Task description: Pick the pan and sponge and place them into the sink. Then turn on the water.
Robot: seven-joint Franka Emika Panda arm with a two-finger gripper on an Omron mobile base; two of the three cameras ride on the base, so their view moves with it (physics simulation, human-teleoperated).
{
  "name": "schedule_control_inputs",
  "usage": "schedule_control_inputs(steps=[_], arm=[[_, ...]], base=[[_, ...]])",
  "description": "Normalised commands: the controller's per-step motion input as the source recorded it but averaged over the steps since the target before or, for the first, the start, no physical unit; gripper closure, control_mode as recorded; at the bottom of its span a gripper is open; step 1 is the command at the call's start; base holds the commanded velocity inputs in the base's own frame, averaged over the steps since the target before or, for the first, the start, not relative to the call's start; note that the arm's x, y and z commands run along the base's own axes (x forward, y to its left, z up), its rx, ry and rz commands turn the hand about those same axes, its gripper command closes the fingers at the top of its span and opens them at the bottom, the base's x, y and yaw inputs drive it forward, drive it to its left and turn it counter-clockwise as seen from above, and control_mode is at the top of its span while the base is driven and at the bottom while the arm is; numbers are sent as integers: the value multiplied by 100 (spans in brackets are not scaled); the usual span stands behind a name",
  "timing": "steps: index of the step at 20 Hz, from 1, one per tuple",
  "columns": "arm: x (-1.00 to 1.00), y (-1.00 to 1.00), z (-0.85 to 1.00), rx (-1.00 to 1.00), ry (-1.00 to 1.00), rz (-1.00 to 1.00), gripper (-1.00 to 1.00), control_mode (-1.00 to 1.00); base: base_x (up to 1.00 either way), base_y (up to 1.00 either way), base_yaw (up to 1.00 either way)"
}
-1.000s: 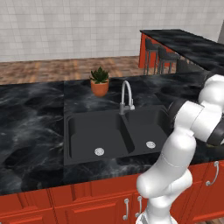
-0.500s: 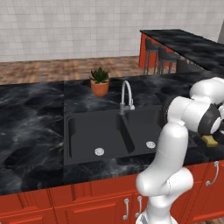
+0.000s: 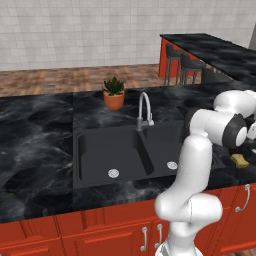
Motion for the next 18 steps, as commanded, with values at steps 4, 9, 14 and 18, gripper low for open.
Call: schedule_control_inputs(steps=[4,9,14,18], arm=[[14,-11,-14,4,-4,4,-100,-100],[13,-14,-9,0,-4,2,-100,-100],[13,-14,-13,0,-1,1,-100,-100],[12,-11,-18,0,-1,1,-100,-100]], base=[[0,0,0],[0,0,0],[0,0,0],[0,0,0]])
